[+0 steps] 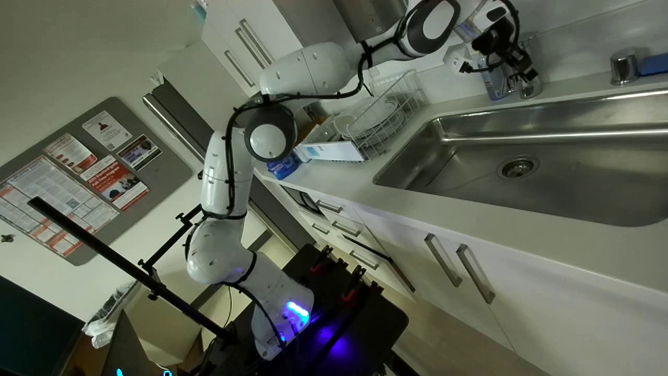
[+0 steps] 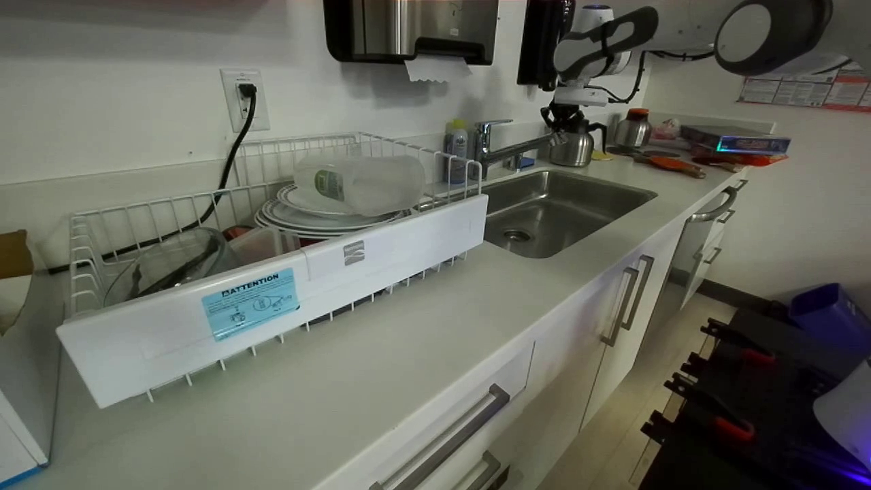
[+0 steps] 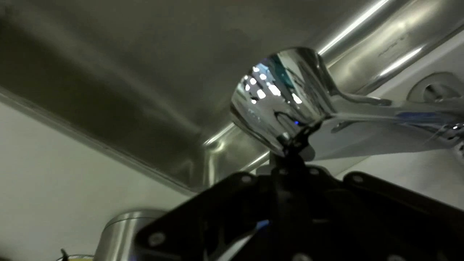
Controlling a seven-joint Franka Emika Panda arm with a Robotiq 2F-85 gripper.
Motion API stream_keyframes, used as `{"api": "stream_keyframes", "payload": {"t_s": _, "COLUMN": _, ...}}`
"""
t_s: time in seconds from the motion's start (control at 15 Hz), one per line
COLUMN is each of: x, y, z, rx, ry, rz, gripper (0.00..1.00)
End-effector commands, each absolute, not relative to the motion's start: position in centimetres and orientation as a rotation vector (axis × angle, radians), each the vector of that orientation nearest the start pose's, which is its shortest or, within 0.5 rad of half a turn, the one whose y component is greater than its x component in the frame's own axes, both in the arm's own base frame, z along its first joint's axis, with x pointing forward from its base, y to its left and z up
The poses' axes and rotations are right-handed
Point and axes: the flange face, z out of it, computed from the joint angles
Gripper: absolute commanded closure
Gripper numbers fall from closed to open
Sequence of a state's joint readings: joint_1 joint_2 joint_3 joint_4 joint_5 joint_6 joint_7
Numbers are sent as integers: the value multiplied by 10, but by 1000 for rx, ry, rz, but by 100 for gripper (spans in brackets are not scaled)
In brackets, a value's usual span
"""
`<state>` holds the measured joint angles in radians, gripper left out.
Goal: Slide the spout to the left
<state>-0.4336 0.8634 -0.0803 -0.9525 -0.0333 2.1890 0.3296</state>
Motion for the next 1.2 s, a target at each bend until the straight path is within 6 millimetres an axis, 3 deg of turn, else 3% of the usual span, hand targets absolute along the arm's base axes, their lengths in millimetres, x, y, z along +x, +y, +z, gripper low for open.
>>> {"api": "stream_keyframes", "payload": {"t_s": 0.0, "x": 718, "y": -360, "z": 401, "rx": -2927, "ry": 1081, "rz": -470, "gripper": 99}}
{"api": "stream_keyframes", "payload": {"t_s": 0.4, "x": 720, "y": -335, "z": 400, "rx": -2929, "ry": 921, "rz": -323, "gripper": 98}}
{"api": "stream_keyframes", "payload": {"t_s": 1.13, "x": 746, "y": -255, "z": 391, "rx": -2935, "ry": 595, "rz": -239, "gripper": 98}}
